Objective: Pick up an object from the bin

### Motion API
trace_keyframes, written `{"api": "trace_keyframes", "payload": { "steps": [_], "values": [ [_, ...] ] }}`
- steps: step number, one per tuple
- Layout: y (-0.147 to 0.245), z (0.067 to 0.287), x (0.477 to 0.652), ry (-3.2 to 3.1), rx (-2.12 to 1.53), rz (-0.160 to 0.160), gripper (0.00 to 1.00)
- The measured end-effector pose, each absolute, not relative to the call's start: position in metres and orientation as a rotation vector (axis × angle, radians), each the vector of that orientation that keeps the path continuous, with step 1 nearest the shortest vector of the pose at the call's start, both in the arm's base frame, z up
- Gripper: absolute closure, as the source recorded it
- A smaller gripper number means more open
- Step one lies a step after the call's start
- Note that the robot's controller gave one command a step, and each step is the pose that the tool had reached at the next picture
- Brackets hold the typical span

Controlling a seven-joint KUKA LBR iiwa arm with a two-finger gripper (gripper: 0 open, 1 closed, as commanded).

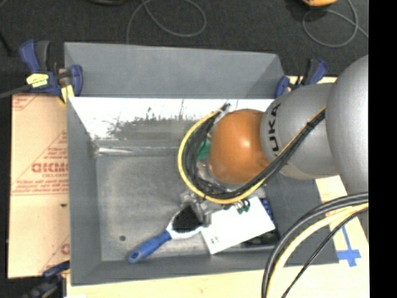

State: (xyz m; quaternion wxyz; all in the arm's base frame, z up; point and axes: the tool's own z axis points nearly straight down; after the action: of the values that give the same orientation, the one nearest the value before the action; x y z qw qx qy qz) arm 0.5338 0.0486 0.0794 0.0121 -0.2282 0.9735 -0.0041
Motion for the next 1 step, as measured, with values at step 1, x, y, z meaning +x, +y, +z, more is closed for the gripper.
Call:
{"api": "trace_keyframes", "payload": {
  "steps": [1],
  "values": [
    [0.0483,0.0823,0.5333,3.039,-0.711,-0.012,1.00]
  ]
}}
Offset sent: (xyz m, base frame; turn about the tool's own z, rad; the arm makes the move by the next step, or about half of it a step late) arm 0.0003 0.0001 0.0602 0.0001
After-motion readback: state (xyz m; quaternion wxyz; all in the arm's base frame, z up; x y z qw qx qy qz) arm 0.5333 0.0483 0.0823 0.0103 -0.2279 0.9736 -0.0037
